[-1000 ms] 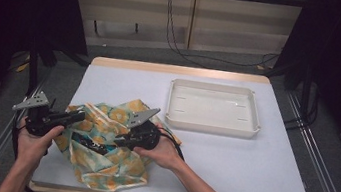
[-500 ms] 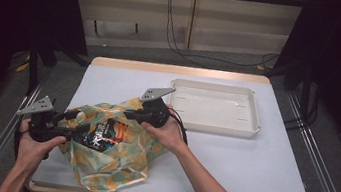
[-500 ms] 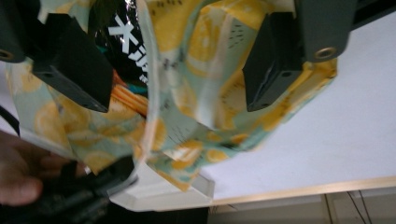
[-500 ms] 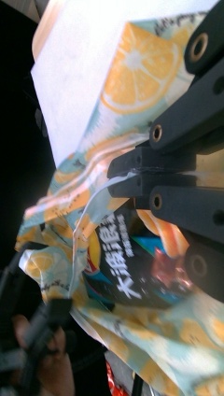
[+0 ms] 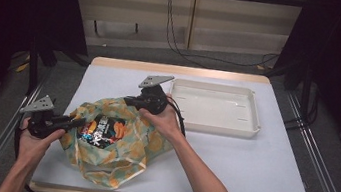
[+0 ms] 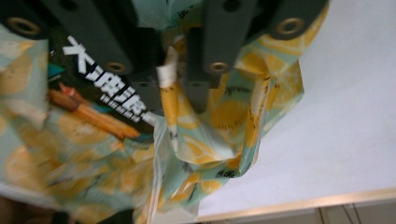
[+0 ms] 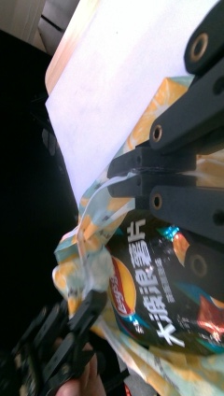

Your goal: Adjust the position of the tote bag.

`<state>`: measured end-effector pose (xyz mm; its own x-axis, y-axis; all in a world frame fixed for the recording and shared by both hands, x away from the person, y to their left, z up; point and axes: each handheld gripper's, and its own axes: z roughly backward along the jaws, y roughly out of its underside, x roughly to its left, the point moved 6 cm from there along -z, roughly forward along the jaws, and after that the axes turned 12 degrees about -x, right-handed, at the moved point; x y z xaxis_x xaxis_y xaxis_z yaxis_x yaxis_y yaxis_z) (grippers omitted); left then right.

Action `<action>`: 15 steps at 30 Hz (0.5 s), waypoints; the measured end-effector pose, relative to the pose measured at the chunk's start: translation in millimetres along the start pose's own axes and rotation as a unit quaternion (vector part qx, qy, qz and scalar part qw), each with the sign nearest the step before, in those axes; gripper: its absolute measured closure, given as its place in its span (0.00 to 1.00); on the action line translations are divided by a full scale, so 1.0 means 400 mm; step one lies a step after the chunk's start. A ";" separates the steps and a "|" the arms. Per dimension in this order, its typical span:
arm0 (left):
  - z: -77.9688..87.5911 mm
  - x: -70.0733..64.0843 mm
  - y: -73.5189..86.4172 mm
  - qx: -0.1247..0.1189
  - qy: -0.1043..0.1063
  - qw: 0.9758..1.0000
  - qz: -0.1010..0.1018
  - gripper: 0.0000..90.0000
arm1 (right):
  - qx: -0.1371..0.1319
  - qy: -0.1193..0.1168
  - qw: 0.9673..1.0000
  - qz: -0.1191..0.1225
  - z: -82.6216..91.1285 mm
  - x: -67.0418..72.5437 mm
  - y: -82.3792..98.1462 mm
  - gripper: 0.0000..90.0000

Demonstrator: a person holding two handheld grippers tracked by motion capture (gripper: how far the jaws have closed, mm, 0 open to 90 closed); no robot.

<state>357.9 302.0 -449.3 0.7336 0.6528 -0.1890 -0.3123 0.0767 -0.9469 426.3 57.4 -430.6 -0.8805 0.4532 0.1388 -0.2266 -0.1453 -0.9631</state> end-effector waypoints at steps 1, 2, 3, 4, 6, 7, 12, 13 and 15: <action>0.003 0.008 -0.011 -0.009 -0.005 1.000 0.009 0.93 | -0.002 0.002 1.000 -0.002 -0.001 -0.005 -0.002 0.99; 0.004 0.017 -0.023 -0.018 -0.008 1.000 0.013 0.95 | -0.005 0.003 1.000 -0.006 -0.003 -0.009 -0.005 0.99; 0.004 0.035 -0.042 -0.025 -0.019 0.999 0.017 0.96 | -0.009 0.005 1.000 -0.004 -0.008 -0.014 -0.011 0.99; 0.002 0.044 -0.049 -0.027 -0.024 0.999 0.019 0.96 | -0.008 0.009 1.000 -0.001 -0.010 -0.015 -0.013 0.99; -0.007 0.060 -0.052 -0.020 -0.028 0.999 0.024 0.96 | -0.008 0.014 1.000 -0.001 -0.018 -0.019 -0.013 0.99; -0.007 0.060 -0.052 -0.020 -0.028 0.999 0.024 0.95 | -0.008 0.014 1.000 -0.001 -0.018 -0.019 -0.013 0.99; -0.038 0.108 -0.002 0.003 -0.044 0.998 0.054 0.94 | 0.011 0.034 0.999 -0.003 -0.046 -0.040 0.015 0.98; -0.043 0.113 0.009 0.002 -0.047 0.997 0.063 0.92 | 0.016 0.036 0.999 -0.003 -0.054 -0.043 0.025 0.98; -0.048 0.119 0.031 0.006 -0.050 0.996 0.073 0.84 | 0.026 0.045 0.999 -0.007 -0.063 -0.057 0.045 0.96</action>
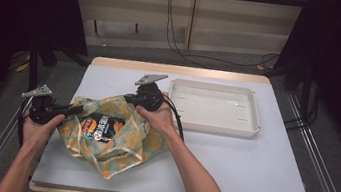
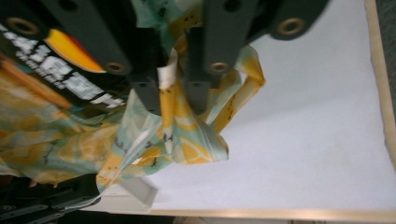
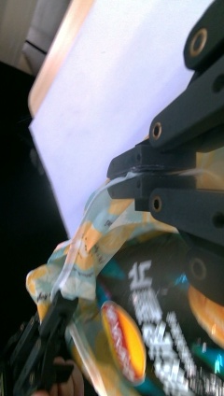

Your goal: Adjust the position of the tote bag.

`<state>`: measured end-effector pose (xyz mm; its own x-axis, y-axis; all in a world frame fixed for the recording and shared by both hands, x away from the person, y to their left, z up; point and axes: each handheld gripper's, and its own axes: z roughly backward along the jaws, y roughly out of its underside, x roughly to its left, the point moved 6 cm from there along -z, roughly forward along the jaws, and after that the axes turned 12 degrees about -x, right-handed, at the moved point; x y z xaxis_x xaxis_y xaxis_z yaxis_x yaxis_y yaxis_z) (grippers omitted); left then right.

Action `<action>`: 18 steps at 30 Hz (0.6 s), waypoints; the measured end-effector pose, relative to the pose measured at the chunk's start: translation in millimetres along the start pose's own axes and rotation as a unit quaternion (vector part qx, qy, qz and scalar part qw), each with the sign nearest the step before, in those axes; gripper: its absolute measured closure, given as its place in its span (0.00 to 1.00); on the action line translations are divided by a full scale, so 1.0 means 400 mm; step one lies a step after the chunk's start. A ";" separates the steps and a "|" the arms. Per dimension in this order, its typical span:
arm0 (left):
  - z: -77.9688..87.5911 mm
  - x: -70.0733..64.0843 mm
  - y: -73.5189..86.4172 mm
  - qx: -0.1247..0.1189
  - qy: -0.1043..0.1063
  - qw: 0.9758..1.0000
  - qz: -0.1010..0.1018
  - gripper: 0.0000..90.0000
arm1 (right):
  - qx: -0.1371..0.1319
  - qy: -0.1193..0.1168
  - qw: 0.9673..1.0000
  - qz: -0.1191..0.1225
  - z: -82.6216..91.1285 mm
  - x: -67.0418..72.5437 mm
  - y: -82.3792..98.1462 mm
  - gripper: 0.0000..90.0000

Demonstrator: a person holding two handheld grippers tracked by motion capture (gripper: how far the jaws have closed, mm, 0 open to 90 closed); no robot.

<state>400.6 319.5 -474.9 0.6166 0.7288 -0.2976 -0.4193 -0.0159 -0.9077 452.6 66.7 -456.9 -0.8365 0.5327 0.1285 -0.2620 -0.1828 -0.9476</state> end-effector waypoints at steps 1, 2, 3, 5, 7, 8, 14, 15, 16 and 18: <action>0.000 0.003 0.010 0.004 0.001 1.000 -0.001 0.82 | 0.004 0.002 1.000 -0.005 -0.005 -0.007 0.010 0.96; 0.002 0.003 0.017 0.004 0.001 1.000 0.005 0.79 | 0.008 0.007 1.000 -0.011 -0.007 -0.014 0.019 0.96; 0.009 -0.004 0.026 0.004 0.010 1.000 0.006 0.73 | 0.015 0.016 1.000 -0.014 -0.010 -0.027 0.034 0.97; 0.015 -0.008 0.027 0.006 0.015 1.000 0.002 0.70 | 0.013 0.020 1.000 -0.019 -0.010 -0.032 0.038 0.97; 0.027 -0.019 0.026 0.004 0.015 1.000 -0.002 0.60 | 0.015 0.023 0.999 -0.018 -0.009 -0.039 0.040 0.97; 0.033 -0.025 0.025 0.002 0.012 1.000 -0.004 0.56 | 0.014 0.026 0.999 -0.020 -0.008 -0.042 0.039 0.97; 0.053 -0.055 0.048 0.022 0.019 0.999 -0.029 0.49 | 0.010 0.040 0.999 -0.023 -0.001 -0.055 0.035 0.97; 0.057 -0.058 0.056 0.027 0.032 0.999 -0.025 0.63 | 0.012 0.046 0.999 -0.021 0.000 -0.061 0.038 0.97; 0.063 -0.053 0.062 0.027 0.025 0.999 -0.029 0.81 | 0.017 0.052 0.998 -0.029 0.003 -0.073 0.045 0.97; 0.077 -0.047 0.068 0.025 0.029 0.999 -0.022 0.88 | 0.019 0.052 0.998 -0.027 0.005 -0.072 0.048 0.97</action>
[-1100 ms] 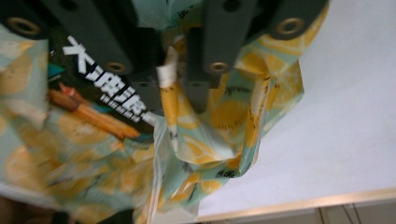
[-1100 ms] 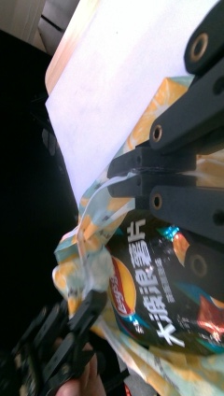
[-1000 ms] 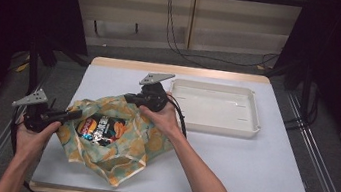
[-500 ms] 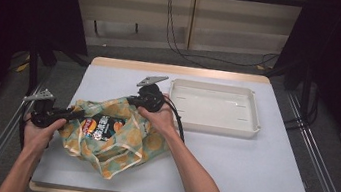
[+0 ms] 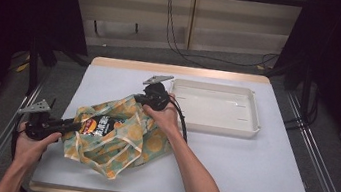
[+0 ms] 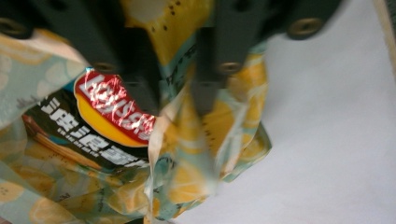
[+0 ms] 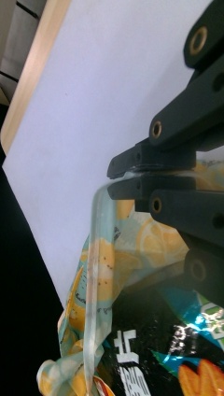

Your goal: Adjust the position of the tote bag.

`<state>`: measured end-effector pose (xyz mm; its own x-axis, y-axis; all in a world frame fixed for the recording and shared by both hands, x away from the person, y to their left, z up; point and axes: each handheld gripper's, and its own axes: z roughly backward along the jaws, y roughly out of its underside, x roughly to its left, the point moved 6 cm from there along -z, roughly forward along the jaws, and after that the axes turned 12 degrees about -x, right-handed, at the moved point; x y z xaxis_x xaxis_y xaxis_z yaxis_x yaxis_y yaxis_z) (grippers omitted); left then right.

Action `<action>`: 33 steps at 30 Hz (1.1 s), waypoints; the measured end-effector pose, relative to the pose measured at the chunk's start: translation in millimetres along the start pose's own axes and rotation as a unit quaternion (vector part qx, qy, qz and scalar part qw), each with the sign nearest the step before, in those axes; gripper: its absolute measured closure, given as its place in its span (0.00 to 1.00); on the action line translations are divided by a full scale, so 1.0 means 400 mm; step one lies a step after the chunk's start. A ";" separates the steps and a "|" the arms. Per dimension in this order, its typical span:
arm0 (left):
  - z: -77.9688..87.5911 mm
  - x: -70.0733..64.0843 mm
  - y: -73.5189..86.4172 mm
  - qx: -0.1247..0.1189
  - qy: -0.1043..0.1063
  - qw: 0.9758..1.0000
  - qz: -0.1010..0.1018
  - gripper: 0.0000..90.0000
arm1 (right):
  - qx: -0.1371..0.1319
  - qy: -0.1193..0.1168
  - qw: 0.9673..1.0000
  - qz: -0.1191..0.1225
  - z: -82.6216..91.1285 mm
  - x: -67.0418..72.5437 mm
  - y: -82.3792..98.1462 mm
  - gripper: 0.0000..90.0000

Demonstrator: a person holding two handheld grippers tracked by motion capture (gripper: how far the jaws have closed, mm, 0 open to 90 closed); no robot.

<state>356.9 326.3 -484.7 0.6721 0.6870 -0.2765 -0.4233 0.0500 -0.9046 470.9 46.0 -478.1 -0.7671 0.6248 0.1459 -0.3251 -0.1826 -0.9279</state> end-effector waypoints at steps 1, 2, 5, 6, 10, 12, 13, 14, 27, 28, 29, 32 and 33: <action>0.011 -0.001 0.006 -0.001 0.004 1.000 0.003 0.94 | 0.002 0.001 1.000 0.008 0.003 0.003 0.005 0.97; 0.011 -0.001 0.006 -0.001 0.004 1.000 0.003 0.95 | 0.002 0.001 1.000 0.008 0.003 0.003 0.005 0.97; 0.028 -0.004 0.013 -0.001 0.002 1.000 0.009 0.95 | -0.003 -0.007 1.000 0.005 0.007 0.011 0.004 0.90; 0.036 -0.008 0.011 -0.007 -0.011 1.000 0.016 0.77 | -0.008 -0.013 1.000 0.010 0.013 0.021 -0.006 0.83; 0.053 -0.021 0.002 -0.019 -0.014 1.000 0.016 0.66 | -0.017 -0.028 0.999 0.010 0.029 0.044 -0.027 0.69; 0.065 -0.026 -0.009 -0.024 -0.026 0.999 0.013 0.62 | -0.021 -0.032 0.999 0.013 0.042 0.058 -0.040 0.64; 0.073 -0.029 -0.015 -0.029 -0.026 0.999 0.012 0.61 | -0.027 -0.035 0.999 0.015 0.049 0.066 -0.047 0.60; 0.080 -0.032 -0.021 -0.034 -0.028 0.999 0.011 0.61 | -0.032 -0.035 0.999 0.016 0.057 0.071 -0.054 0.57; 0.102 -0.149 -0.066 -0.070 0.013 0.997 -0.042 0.74 | -0.064 -0.061 0.995 0.040 0.149 0.138 -0.094 0.53; 0.098 -0.159 -0.065 -0.066 0.026 0.997 -0.039 0.74 | -0.064 -0.061 0.995 0.040 0.149 0.138 -0.094 0.53; 0.080 -0.168 -0.052 -0.048 0.034 0.997 -0.045 0.73 | -0.067 -0.078 0.994 0.040 0.149 0.152 -0.098 0.59; 0.057 -0.168 -0.033 -0.031 0.035 0.998 -0.045 0.68 | -0.056 -0.088 0.993 0.048 0.135 0.167 -0.100 0.64; 0.046 -0.167 -0.023 -0.025 0.034 0.998 -0.048 0.64 | -0.049 -0.094 0.993 0.050 0.124 0.176 -0.101 0.66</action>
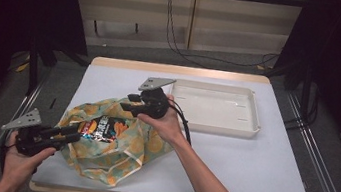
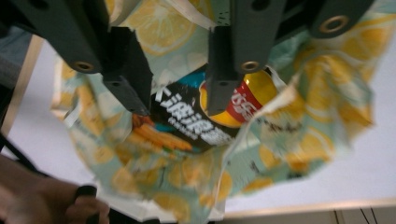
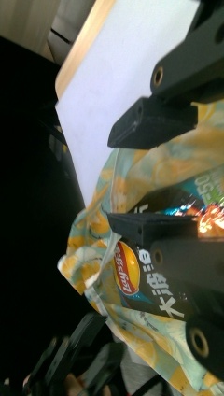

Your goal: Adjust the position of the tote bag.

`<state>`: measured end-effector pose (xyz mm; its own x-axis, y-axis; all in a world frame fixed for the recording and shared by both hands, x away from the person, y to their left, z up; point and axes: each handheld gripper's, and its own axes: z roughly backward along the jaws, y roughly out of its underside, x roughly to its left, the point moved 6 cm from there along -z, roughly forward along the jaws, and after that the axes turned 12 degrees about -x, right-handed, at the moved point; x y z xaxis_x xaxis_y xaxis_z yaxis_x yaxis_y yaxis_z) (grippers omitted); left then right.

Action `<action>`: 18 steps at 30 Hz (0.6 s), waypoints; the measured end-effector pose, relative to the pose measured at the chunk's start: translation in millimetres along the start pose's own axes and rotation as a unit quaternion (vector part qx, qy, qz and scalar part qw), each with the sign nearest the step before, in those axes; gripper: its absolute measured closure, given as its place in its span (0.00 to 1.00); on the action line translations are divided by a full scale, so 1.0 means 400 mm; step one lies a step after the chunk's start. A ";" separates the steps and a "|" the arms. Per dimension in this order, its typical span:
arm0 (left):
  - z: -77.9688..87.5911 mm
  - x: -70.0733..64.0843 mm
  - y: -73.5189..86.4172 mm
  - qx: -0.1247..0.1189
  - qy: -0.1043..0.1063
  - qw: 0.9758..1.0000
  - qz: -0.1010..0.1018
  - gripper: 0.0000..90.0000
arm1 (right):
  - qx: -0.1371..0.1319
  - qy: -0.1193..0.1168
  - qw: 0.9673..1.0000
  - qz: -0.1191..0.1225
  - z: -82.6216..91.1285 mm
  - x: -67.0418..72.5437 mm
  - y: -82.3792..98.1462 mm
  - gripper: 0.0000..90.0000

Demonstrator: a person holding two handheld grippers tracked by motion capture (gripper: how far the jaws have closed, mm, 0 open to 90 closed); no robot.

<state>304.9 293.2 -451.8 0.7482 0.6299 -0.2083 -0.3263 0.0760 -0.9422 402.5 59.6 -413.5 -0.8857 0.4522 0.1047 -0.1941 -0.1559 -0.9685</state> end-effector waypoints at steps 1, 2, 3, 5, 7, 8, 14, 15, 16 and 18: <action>-0.011 0.002 0.009 0.002 -0.004 1.000 -0.005 0.59 | 0.004 -0.008 1.000 0.001 -0.016 0.007 0.000 0.66; -0.018 0.004 0.013 0.001 -0.006 1.000 -0.007 0.50 | 0.011 -0.016 1.000 0.001 -0.037 0.018 0.000 0.65; -0.025 0.008 0.016 0.000 -0.013 1.000 -0.005 0.43 | 0.015 -0.018 1.000 0.001 -0.051 0.023 0.000 0.63; -0.034 0.010 0.019 0.003 0.000 1.000 -0.007 0.39 | 0.026 -0.035 0.999 0.003 -0.087 0.043 -0.003 0.59; -0.036 0.017 0.025 0.020 0.008 1.000 -0.019 0.36 | 0.043 -0.050 0.998 0.009 -0.140 0.063 -0.005 0.58; -0.035 0.016 0.028 0.021 0.010 1.000 -0.019 0.36 | 0.049 -0.052 0.997 0.010 -0.154 0.066 -0.005 0.57; -0.010 0.014 0.054 0.027 0.013 0.999 -0.024 0.31 | 0.077 -0.074 0.994 0.021 -0.211 0.089 0.013 0.47; -0.006 0.016 0.058 0.028 0.009 0.999 -0.026 0.31 | 0.083 -0.081 0.993 0.022 -0.221 0.093 0.020 0.47; 0.000 0.019 0.063 0.027 0.003 0.999 -0.026 0.31 | 0.090 -0.081 0.992 0.024 -0.229 0.096 0.028 0.46; 0.008 0.024 0.072 0.026 0.000 0.999 -0.026 0.34 | 0.106 -0.093 0.990 0.028 -0.250 0.104 0.055 0.44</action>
<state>300.7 304.0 -479.9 0.7650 0.6242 -0.1585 -0.3162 0.1497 -0.9368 403.7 162.9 -453.1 -0.9560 0.2720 0.1101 -0.2085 -0.3652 -0.9073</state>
